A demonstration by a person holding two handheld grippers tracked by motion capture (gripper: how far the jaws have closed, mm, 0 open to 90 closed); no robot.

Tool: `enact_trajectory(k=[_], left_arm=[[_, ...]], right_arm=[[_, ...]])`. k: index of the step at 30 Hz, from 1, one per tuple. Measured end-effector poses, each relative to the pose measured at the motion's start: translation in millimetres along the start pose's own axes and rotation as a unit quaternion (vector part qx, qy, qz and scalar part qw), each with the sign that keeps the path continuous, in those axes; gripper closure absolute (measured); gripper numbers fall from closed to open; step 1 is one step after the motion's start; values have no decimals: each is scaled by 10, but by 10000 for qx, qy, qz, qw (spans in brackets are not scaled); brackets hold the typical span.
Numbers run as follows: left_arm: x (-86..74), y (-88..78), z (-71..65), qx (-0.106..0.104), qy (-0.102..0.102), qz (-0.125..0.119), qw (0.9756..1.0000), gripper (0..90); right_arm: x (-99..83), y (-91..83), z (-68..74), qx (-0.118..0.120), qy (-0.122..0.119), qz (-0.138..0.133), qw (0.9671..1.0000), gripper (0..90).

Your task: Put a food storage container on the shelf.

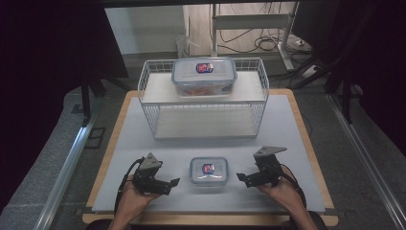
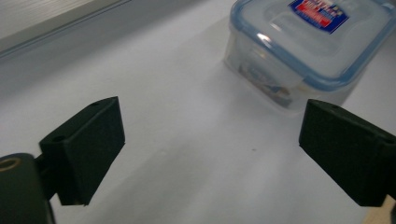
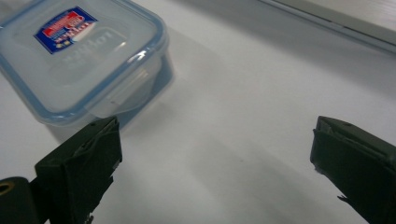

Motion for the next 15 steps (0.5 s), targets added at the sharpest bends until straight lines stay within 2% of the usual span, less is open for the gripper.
enact_trajectory(k=[3, 9, 12, 15], left_arm=[[33, 30, -50, -33, 80, 22, 10000, 101], [102, 75, -114, -145, 149, 7, 9998, 143], [145, 106, -128, -314, 32, -86, 9995, 155], [183, 146, -142, -434, 57, -93, 9990, 161]], right_arm=[[41, -25, 38, 100, 2, -27, 9999, 41], [128, -77, 155, 182, -161, -47, 9997, 177], [179, -88, 205, 228, -214, -133, 9994, 247], [210, -81, 242, 305, -251, -159, 9991, 289]])
Point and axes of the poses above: each handheld gripper's, and its own axes: y roughly forward along the jaws, x roughly out of its top, z roughly to its left, the point moved 4 cm from there along y, roughly forward along the jaws, and after that the axes turned 4 degrees about z, right-handed, at the moved point
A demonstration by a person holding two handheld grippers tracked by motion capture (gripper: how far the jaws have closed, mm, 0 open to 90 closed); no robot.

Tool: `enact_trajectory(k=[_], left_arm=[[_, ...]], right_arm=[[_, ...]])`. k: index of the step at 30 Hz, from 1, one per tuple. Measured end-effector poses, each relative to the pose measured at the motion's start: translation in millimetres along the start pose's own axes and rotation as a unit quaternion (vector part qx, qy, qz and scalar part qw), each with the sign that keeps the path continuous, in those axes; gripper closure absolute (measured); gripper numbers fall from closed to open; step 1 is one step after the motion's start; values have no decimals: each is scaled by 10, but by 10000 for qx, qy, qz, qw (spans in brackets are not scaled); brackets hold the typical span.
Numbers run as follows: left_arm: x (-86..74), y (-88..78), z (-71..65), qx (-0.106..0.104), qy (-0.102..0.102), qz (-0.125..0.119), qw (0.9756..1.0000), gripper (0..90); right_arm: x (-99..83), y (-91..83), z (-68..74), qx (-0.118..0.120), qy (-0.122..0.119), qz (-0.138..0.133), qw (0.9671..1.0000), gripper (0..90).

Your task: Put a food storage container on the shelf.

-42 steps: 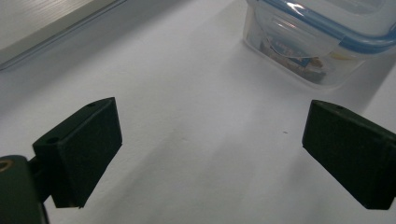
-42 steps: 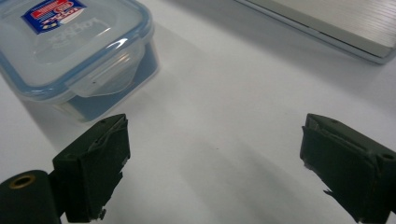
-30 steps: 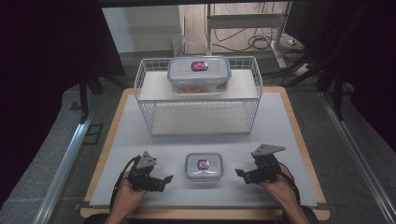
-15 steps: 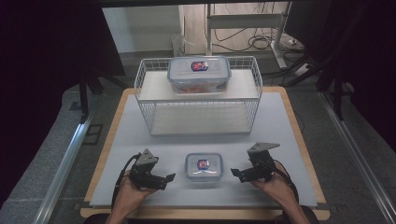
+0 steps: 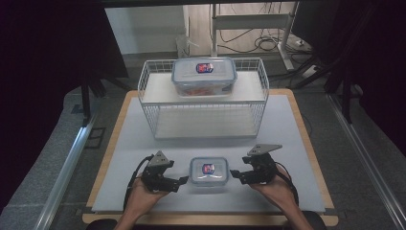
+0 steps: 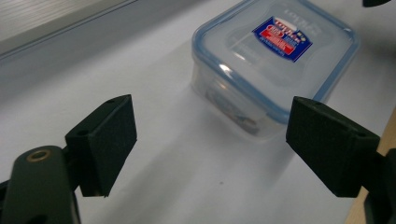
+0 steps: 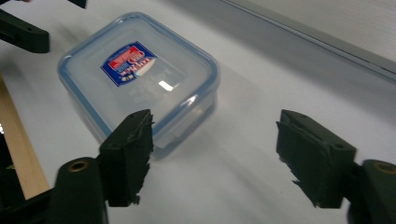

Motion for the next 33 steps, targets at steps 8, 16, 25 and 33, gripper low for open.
enact_trajectory(k=[8, 16, 25, 33], left_arm=[[115, 118, -52, -245, 20, -37, 9997, 157], [127, 277, 8, -595, -358, 92, 9975, 111], [168, 422, -34, -1173, -581, 200, 9912, 111], [149, 383, -80, -1249, -569, 299, 9901, 157]], right_arm=[[22, 108, 85, 296, 85, 27, 9995, 257], [33, 267, 99, 618, 304, 114, 9976, 188], [37, 435, 108, 1053, 615, 288, 9921, 181], [18, 414, 129, 1316, 699, 375, 9881, 286]])
Point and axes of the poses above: each handheld gripper's, and its own axes: y roughly forward along the jaws, x roughly out of its top, z roughly to its left, the point moved 4 cm from there along y, roughly forward along the jaws, and after that the axes turned 4 degrees about z, right-handed, at the moved point
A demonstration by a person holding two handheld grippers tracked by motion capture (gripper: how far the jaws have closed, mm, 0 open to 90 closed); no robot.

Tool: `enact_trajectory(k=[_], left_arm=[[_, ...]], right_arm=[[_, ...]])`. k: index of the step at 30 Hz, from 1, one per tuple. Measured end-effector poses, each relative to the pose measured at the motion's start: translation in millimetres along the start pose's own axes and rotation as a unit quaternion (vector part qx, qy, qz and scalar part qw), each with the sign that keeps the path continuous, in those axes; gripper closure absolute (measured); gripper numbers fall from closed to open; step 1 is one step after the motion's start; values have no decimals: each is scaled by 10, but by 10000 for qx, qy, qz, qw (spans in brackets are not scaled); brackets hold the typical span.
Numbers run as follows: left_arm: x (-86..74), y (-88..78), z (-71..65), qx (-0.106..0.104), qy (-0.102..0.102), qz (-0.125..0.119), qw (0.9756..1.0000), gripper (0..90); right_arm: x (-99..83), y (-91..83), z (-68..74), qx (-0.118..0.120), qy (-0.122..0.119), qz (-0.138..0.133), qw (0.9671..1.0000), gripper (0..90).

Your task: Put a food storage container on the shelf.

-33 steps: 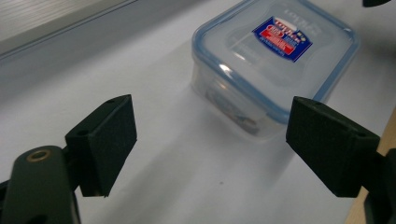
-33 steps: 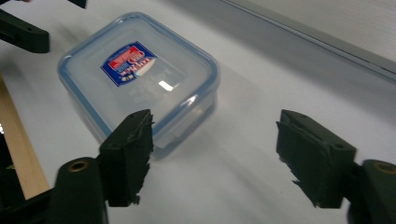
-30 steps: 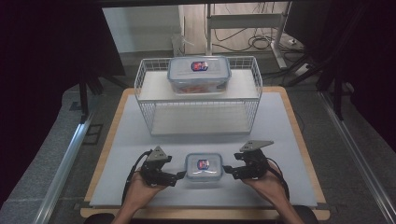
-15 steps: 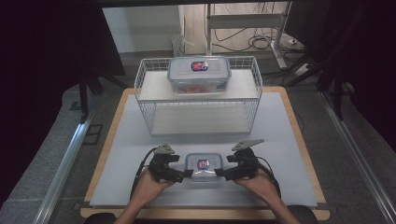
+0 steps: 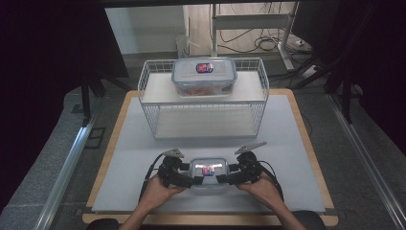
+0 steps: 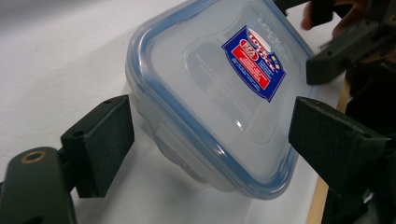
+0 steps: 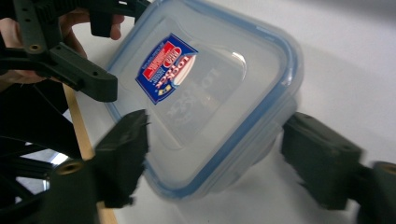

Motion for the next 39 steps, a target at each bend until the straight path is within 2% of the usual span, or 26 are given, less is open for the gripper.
enact_trajectory(k=[3, 7, 9, 13, 18, 22, 25, 27, 32, 36, 39], left_arm=[[-24, -54, -9, -4, -20, -45, 10000, 225], [-110, -97, -8, -243, -226, -94, 9994, 317], [-150, -117, -19, -314, -276, -109, 9991, 358], [-181, -165, -51, -313, -300, -246, 9988, 436], [-198, -177, 0, -590, -518, -412, 9961, 492], [-218, -194, 52, -885, -733, -518, 9920, 533], [-197, -190, 90, -953, -876, -570, 9899, 544], [-164, -188, 104, -874, -910, -610, 9901, 543], [-97, -195, 120, -732, -796, -673, 9919, 541], [-50, -229, 92, -729, -698, -718, 9923, 545], [1, -287, 76, -724, -555, -770, 9928, 549]], right_arm=[[-20, -28, 17, -18, -15, -65, 10000, 336], [-75, -54, 16, 88, 102, -97, 9999, 373], [-101, -74, 27, 111, 87, -118, 9998, 397], [-145, -117, 43, 161, 138, -226, 9995, 456], [-182, -144, 52, 222, 213, -354, 9989, 486], [-198, -163, 35, 343, 325, -422, 9980, 521], [-208, -174, -2, 539, 539, -494, 9959, 552], [-198, -176, -7, 509, 595, -568, 9953, 556], [-155, -184, 5, 271, 520, -702, 9958, 559], [-122, -224, -11, 384, 659, -919, 9928, 562], [-78, -277, 7, 368, 556, -1013, 9926, 563]])
Point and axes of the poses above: each handheld gripper's, and its own axes: y roughly forward along the jaws, x roughly out of its top, z roughly to its left, the point moved 4 cm from there along y, roughly forward along the jaws, and after that the axes turned 4 degrees about z, right-handed, at the moved point
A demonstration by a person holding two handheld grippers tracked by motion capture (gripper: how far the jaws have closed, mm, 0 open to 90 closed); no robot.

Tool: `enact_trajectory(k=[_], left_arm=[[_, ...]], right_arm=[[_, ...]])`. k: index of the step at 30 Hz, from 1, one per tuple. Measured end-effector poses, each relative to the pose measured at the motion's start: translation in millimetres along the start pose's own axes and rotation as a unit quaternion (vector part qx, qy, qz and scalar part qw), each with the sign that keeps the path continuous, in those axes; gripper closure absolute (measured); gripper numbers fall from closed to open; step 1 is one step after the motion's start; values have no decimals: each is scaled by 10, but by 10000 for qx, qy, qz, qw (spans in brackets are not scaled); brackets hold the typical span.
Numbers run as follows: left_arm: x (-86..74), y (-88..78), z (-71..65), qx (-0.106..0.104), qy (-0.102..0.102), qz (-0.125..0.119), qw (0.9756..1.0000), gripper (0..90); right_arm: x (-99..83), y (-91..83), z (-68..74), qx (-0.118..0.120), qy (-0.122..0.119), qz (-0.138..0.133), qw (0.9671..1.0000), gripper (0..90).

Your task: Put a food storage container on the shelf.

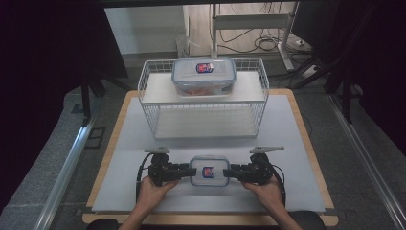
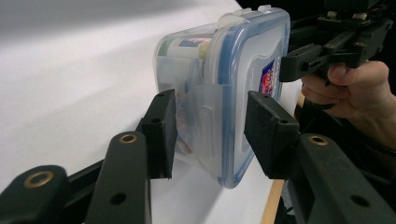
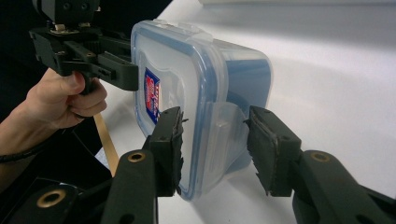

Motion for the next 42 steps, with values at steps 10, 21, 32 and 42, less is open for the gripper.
enact_trajectory(k=[10, 21, 32, 42], left_arm=[[128, -137, -46, -160, 86, -229, 9996, 579], [449, -293, -160, 36, 326, -428, 9985, 573], [873, -534, -281, 144, 556, -620, 9964, 572], [1233, -746, -365, 251, 712, -805, 9939, 572]], right_arm=[[147, -66, 51, 107, -168, -143, 9997, 559], [433, -181, 141, 111, -222, -368, 9990, 558], [894, -344, 269, 86, -516, -490, 9974, 558], [1304, -451, 362, 168, -619, -646, 9959, 558]])
Point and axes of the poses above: each handheld gripper's, and its own axes: y roughly forward along the jaws, x roughly out of its top, z roughly to its left, the point moved 4 cm from there along y, roughly forward along the jaws, and after that the axes turned 4 degrees about z, right-handed, at the moved point
